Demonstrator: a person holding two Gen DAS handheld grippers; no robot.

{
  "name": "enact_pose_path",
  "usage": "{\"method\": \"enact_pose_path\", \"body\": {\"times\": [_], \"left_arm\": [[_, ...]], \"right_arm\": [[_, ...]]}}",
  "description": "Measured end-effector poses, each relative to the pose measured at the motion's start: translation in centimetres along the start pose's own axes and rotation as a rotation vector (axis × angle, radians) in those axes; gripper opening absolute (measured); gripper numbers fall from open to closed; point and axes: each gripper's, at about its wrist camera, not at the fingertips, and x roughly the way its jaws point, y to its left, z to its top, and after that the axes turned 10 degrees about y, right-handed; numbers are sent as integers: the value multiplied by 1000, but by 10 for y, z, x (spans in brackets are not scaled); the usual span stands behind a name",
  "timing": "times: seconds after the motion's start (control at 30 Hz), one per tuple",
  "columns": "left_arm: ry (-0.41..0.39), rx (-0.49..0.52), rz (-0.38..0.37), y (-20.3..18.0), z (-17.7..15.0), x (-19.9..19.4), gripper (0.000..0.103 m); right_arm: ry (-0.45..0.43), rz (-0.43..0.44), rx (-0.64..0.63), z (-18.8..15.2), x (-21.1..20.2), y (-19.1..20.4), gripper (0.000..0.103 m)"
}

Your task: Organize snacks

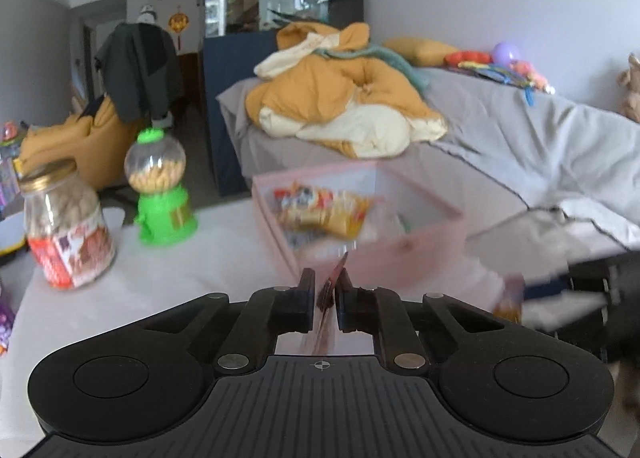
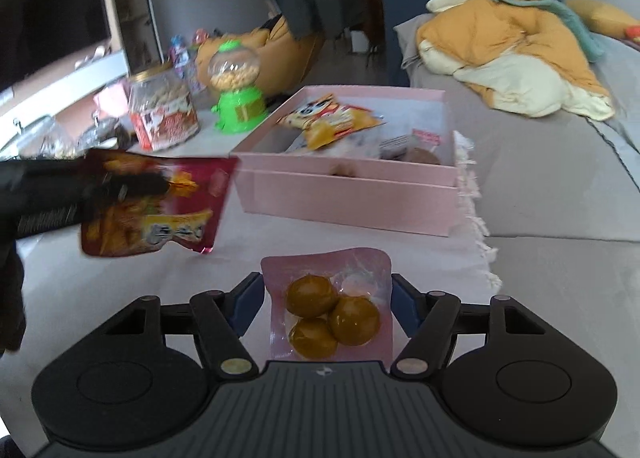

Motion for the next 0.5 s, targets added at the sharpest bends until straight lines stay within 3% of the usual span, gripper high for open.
{"method": "enact_pose_path", "body": {"times": [0.13, 0.3, 0.4, 0.5], "left_arm": [[32, -38, -83, 6, 8, 2, 14], [74, -17, -51, 9, -11, 17, 19], [151, -5, -34, 12, -17, 29, 25], [201, 20, 3, 12, -19, 42, 27]], "right_arm": [[-29, 13, 11, -9, -4, -5, 68], [-38, -47, 5, -6, 12, 7, 68], [-44, -76, 26, -6, 27, 11, 68], [20, -25, 60, -8, 48, 8, 70]]}}
